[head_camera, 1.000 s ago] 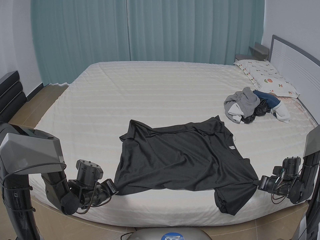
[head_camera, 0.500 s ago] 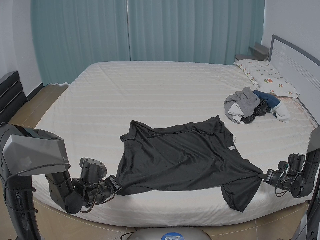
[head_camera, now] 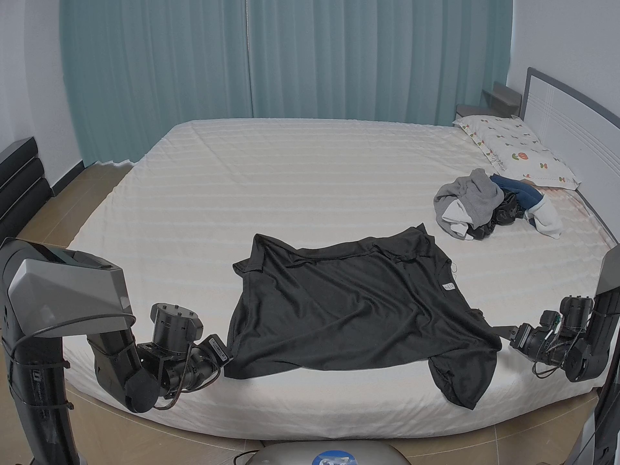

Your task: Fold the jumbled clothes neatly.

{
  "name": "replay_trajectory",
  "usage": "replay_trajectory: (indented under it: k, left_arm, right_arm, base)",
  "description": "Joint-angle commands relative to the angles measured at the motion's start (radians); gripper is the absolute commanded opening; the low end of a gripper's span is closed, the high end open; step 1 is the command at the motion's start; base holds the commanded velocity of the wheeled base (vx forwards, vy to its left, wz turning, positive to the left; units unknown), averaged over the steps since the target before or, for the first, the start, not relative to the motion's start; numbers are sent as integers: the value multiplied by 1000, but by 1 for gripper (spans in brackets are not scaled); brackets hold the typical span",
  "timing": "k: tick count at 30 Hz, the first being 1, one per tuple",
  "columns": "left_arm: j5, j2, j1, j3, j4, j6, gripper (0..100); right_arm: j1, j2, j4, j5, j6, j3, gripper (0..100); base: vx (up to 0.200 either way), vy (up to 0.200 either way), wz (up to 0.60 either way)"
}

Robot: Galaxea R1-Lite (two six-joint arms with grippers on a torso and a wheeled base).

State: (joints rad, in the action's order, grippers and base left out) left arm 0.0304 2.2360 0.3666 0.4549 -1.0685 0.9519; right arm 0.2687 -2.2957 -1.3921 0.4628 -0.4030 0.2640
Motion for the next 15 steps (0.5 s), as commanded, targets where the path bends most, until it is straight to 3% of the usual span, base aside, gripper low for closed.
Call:
replay_trajectory:
  k: [1,4,5,15]
  left_arm:
    - [-4,8,-2,-12,-4,-4,0]
    - [-3,8,0,-12,-4,-5,0]
    - [-3,10,0,-15,-4,-7,100]
    - [-3,16,3,-19,-4,-12,100]
  right_arm:
    - [-2,2,-1,28,-36,3,100]
    - [-2,2,-1,33,-37,3,100]
    - [-2,-1,-1,34,-39,4,100]
    - [-2,-8,-1,34,-46,12,100]
  base:
    - [0,0,0]
    - [0,0,0]
    - [0,0,0]
    - [0,0,0]
